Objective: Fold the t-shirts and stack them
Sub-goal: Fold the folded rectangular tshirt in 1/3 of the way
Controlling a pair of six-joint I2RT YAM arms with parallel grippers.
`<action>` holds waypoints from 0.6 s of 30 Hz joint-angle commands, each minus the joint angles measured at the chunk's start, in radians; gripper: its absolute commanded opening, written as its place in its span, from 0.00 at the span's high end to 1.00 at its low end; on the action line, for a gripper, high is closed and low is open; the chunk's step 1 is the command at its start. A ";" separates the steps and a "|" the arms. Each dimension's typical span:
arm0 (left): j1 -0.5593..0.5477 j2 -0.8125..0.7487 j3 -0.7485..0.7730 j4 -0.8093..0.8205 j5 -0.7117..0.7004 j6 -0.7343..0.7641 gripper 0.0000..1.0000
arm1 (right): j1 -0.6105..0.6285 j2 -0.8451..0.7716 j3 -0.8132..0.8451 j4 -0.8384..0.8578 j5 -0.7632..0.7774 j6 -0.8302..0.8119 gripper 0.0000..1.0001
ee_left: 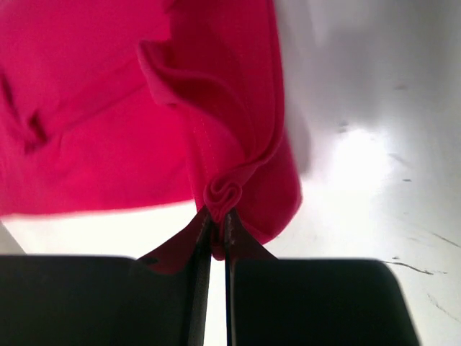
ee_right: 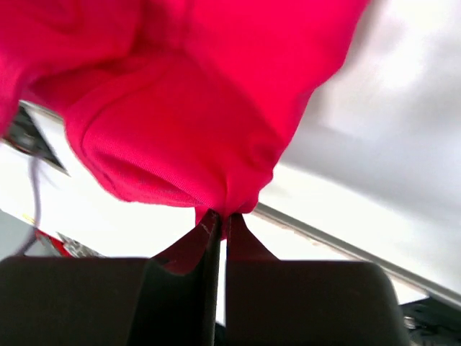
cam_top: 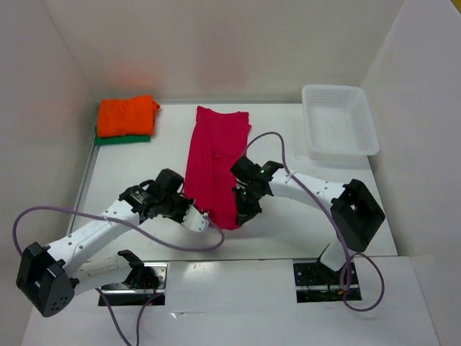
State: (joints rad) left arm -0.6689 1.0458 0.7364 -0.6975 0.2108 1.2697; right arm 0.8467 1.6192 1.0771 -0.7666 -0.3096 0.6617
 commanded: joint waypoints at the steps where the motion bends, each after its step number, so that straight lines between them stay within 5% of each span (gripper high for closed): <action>1: 0.095 0.040 0.096 0.053 0.064 -0.078 0.97 | -0.066 -0.019 0.119 -0.077 0.035 -0.089 1.00; 7: 0.285 0.221 0.259 0.130 0.122 -0.153 0.97 | -0.208 0.051 0.236 -0.065 0.024 -0.189 1.00; 18: 0.307 0.400 0.328 0.381 0.122 -0.176 0.97 | -0.368 0.263 0.478 -0.033 -0.036 -0.283 1.00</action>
State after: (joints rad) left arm -0.3676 1.4128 1.0161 -0.4271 0.3038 1.1175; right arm 0.5156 1.8572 1.4879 -0.7959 -0.3264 0.4324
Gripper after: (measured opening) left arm 0.129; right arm 0.018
